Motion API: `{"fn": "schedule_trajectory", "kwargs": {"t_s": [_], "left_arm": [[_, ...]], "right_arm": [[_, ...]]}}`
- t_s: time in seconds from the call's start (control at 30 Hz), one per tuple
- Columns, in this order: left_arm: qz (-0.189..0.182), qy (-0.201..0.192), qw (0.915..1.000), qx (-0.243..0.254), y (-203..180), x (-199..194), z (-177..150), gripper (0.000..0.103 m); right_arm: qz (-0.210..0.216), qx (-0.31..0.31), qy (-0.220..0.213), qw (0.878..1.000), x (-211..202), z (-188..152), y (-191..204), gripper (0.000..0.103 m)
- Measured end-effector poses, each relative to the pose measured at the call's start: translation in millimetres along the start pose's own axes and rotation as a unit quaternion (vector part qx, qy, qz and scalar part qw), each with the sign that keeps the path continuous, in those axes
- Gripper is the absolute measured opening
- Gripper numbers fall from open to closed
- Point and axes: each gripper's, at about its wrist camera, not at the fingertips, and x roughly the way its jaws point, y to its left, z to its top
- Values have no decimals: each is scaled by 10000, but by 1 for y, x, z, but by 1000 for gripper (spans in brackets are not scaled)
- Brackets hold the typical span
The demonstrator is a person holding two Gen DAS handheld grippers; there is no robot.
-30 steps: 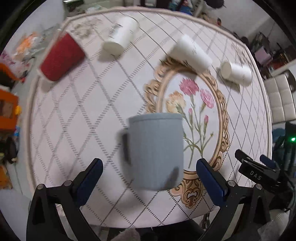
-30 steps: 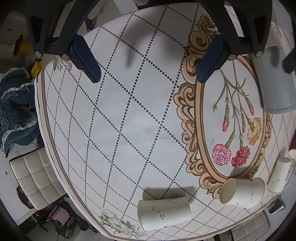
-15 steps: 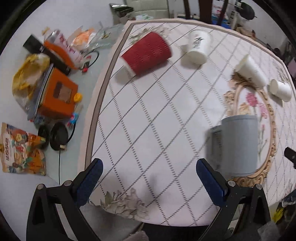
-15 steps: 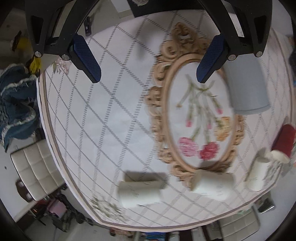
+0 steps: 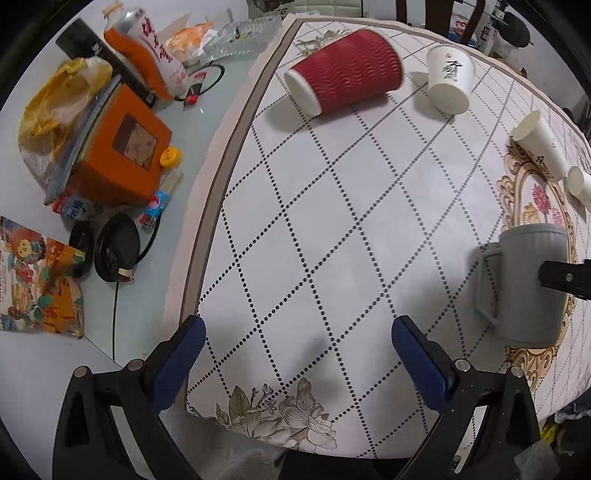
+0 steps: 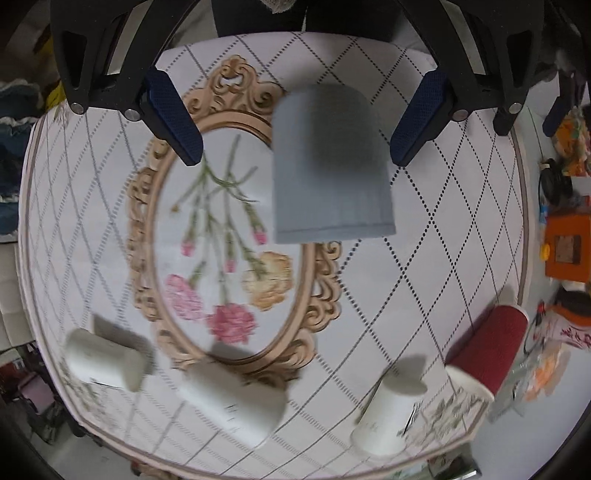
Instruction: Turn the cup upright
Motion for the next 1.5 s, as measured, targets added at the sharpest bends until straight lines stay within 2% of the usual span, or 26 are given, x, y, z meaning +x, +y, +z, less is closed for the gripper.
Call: {"fn": "schedule_trajectory", "kwargs": {"t_s": [0.2,0.33,0.53,0.67,0.8,0.9,1.07,1.27,1.5], "left_arm": [[-86,125,9999,-42,7,15,3,103],[-38,243,9997,88,2,23,4,103],[-74,406,9990,190,-5,30,10,103],[-206,519,9984,67,-7,32,22,103],[-293,544,9981,-41,-11,35,37,103],[-303,528,9981,-59,-16,38,50,103],[-216,442,9988,-23,-25,47,74,103],[-179,442,9988,88,-32,53,78,103],[-226,484,9983,251,-43,52,57,103]], "right_arm": [[111,-48,463,9989,32,14,14,83],[-29,-89,475,9988,37,17,21,84],[112,1,319,9994,36,17,20,83],[379,178,-72,9991,16,10,4,83],[476,248,-741,9958,-13,9,-1,83],[397,307,-1371,9893,-25,15,-6,83],[208,409,-2317,9717,-29,30,-5,83],[65,297,-2882,9571,-10,18,-7,83],[117,212,-3068,9515,-6,-16,-13,84]]}}
